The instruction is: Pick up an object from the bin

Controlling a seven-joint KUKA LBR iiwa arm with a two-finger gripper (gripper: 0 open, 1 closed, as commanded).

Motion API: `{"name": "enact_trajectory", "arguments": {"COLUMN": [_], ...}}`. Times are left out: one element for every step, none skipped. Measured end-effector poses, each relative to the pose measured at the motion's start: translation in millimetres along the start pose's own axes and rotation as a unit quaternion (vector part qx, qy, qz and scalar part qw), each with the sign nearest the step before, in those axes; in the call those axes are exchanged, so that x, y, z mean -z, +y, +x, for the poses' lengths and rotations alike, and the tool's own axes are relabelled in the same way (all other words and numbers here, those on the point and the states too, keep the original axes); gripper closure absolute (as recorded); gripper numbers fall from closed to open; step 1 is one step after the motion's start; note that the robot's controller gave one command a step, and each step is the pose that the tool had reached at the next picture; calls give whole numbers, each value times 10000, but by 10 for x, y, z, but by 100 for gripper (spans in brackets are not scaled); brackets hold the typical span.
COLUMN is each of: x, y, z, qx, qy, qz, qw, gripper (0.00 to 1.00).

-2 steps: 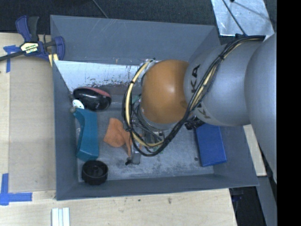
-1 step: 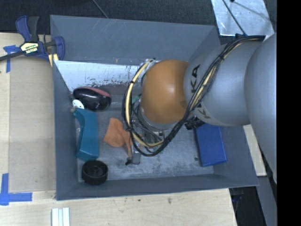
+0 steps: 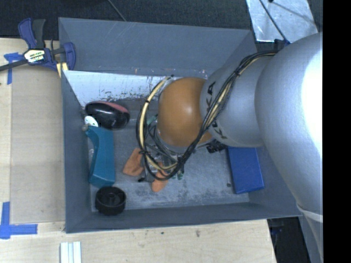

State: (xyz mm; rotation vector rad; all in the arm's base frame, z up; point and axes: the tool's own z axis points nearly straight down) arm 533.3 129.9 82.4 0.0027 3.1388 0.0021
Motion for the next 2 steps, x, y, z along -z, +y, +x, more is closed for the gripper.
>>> {"name": "enact_trajectory", "arguments": {"x": [0, 1637], "y": [0, 53], "z": [0, -224], "qx": [0, 63], "qy": [0, -20], "qz": [0, -3], "qw": [10000, 10000], "gripper": [100, 100]}}
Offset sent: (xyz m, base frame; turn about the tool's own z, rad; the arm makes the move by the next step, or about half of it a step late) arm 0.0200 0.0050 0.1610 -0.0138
